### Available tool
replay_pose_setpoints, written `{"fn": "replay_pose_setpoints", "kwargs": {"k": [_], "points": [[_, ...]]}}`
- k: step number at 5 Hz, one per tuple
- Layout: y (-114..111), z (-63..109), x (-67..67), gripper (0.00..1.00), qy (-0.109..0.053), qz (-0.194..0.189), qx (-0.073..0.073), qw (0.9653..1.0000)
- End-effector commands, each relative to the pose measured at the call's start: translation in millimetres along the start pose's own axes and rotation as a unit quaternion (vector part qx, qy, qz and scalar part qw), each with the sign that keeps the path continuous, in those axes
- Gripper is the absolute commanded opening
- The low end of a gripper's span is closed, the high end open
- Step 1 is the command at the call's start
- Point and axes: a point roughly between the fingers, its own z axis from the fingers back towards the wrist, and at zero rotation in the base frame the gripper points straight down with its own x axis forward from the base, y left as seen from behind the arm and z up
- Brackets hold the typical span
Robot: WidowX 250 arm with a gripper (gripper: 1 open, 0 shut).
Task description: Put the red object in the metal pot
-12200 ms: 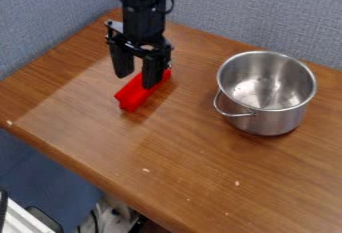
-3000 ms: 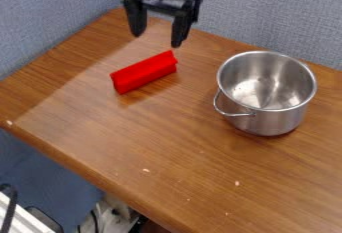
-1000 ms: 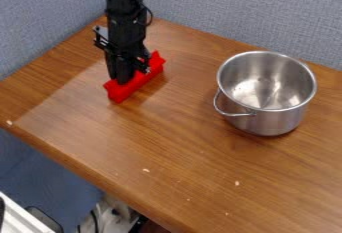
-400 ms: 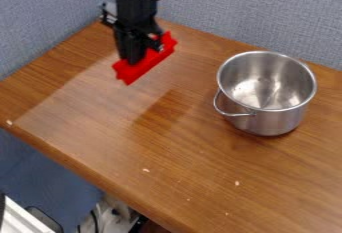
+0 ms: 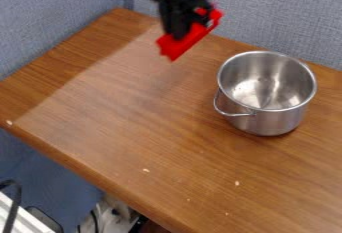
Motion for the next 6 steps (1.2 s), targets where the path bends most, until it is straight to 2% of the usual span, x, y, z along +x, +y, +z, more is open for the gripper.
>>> {"fn": "replay_pose_setpoints", "kwargs": {"k": [1, 2, 3, 4, 5, 6], "points": [[-3, 9.0, 30.5, 0.00, -0.028, 0.020, 0.005, 0.9994], [19, -2.9, 29.0, 0.00, -0.023, 0.069, 0.011, 0.9973], [36, -4.3, 25.6, 0.00, -0.026, 0.109, 0.020, 0.9935], [56, -9.3, 23.4, 0.00, -0.041, 0.069, 0.017, 0.9967], [73, -21.7, 19.8, 0.00, -0.048, 0.026, 0.010, 0.9985], [81, -32.8, 16.4, 0.00, -0.042, 0.001, 0.005, 0.9991]]}}
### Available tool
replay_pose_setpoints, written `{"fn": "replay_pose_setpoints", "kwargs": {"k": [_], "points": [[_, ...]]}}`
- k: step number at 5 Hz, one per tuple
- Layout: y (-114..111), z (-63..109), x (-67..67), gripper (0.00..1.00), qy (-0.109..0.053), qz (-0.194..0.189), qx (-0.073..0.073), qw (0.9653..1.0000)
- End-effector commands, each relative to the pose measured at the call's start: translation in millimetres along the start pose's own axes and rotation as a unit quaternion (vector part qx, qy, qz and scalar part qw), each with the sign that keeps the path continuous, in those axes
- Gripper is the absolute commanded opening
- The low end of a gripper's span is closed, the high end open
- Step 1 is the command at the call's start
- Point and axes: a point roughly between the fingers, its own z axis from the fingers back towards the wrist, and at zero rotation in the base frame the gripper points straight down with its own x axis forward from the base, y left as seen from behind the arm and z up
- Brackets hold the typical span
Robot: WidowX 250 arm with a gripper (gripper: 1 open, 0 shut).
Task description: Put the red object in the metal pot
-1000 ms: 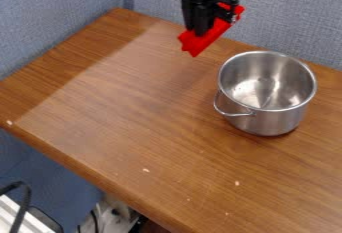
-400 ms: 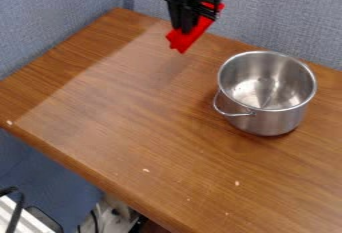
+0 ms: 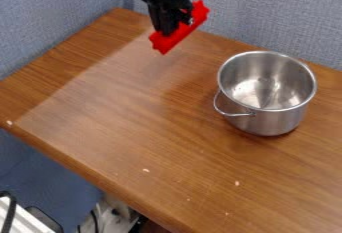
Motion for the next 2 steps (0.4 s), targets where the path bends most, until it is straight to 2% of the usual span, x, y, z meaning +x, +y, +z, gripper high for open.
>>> {"fn": "replay_pose_setpoints", "kwargs": {"k": [1, 2], "points": [[21.8, 5.1, 6.5, 0.00, -0.025, -0.019, 0.018, 0.9993], [31.3, -1.0, 9.7, 0.00, -0.022, -0.015, 0.017, 0.9995]]}}
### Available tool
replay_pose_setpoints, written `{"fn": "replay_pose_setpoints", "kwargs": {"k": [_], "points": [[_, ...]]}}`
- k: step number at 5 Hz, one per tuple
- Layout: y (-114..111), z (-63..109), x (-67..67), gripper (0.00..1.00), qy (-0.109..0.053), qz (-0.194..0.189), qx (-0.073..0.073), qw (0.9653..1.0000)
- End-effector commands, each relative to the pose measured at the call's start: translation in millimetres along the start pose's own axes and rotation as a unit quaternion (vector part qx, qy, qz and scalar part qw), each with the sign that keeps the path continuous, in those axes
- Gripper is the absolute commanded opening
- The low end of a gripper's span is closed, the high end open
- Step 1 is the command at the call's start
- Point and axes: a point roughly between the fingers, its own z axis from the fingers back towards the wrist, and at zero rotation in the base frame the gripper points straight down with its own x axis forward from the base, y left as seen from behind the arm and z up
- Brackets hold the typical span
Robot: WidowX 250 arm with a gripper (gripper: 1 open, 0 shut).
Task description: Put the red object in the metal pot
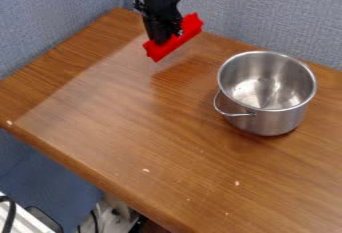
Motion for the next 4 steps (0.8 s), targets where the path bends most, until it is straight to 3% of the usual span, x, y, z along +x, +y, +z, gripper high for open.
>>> {"fn": "replay_pose_setpoints", "kwargs": {"k": [1, 2, 3, 4], "points": [[18, 17.1, 11.4, 0.00, -0.023, 0.004, 0.016, 0.9996], [18, 36.1, 14.4, 0.00, -0.028, 0.015, 0.025, 0.9992], [27, 64.7, 14.8, 0.00, -0.040, -0.010, 0.027, 0.9988], [28, 100.5, 19.9, 0.00, -0.063, -0.043, 0.022, 0.9968]]}}
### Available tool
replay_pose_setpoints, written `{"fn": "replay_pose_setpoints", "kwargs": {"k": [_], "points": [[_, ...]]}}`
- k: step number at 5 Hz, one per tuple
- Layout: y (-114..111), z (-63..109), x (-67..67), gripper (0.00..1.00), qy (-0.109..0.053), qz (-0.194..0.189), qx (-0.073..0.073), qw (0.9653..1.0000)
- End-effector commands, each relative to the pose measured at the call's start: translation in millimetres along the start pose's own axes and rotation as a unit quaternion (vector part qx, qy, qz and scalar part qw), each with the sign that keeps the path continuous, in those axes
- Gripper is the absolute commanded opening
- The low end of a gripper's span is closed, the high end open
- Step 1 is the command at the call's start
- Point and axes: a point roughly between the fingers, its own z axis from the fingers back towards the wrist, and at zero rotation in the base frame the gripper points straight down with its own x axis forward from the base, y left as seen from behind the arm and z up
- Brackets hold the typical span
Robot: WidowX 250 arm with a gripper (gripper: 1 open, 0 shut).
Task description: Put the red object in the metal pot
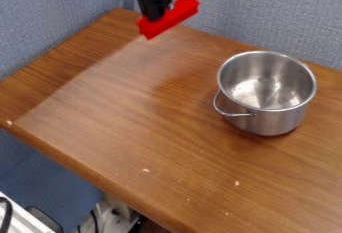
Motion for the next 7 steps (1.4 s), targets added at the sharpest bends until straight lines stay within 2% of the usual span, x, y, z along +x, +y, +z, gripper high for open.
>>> {"fn": "replay_pose_setpoints", "kwargs": {"k": [1, 2, 3, 4, 6, 7], "points": [[-25, 57.7, 4.3, 0.00, -0.040, -0.006, 0.023, 0.9989], [-63, 67.9, 5.9, 0.00, -0.043, -0.012, 0.005, 0.9990], [-94, 82.9, 1.5, 0.00, -0.042, -0.049, -0.019, 0.9977], [-110, 95.5, -11.9, 0.00, -0.036, -0.070, -0.043, 0.9960], [-161, 111.1, -22.9, 0.00, -0.031, -0.083, -0.080, 0.9929], [-186, 120.8, -28.2, 0.00, -0.029, -0.087, -0.092, 0.9915]]}}
